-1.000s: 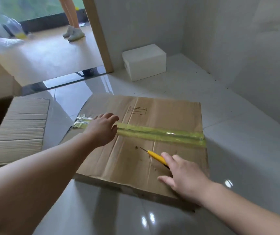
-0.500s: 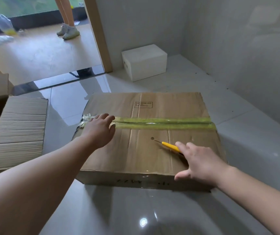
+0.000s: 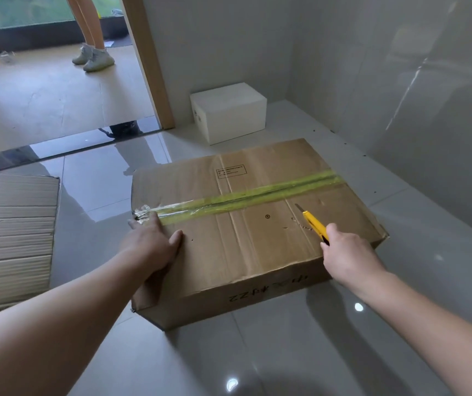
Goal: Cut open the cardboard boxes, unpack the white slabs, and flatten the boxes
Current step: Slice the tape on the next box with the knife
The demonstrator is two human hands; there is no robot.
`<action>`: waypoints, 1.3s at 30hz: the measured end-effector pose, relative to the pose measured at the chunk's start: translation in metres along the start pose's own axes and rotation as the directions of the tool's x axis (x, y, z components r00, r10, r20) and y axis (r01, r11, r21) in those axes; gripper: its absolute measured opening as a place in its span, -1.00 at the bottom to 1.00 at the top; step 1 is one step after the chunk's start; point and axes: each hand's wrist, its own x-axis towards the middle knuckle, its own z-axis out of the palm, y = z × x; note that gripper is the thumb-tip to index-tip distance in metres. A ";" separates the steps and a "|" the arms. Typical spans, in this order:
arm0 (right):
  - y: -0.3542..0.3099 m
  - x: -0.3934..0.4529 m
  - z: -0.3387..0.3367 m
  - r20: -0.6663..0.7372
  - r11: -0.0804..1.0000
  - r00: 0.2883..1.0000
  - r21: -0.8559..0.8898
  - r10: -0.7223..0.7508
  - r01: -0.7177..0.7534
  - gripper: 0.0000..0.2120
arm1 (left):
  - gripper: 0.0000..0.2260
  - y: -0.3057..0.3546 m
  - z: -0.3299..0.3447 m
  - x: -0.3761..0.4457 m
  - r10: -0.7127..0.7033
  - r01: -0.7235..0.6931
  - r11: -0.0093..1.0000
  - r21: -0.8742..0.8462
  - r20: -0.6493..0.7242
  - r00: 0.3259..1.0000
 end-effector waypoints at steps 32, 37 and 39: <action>0.047 -0.015 -0.017 0.186 0.796 0.897 0.413 0.401 -0.442 -0.70 | -0.32 0.118 0.010 0.074 0.310 -0.307 0.951 0.043 -0.082 0.947; 0.047 -0.010 -0.006 0.155 0.763 0.895 0.474 0.418 -0.439 -0.69 | -0.30 0.119 0.017 0.069 0.320 -0.317 0.947 0.046 -0.113 0.941; 0.054 -0.007 -0.004 0.113 0.757 0.886 0.479 0.450 -0.445 -0.70 | -0.29 0.123 0.019 0.057 0.316 -0.310 0.948 0.066 -0.116 0.942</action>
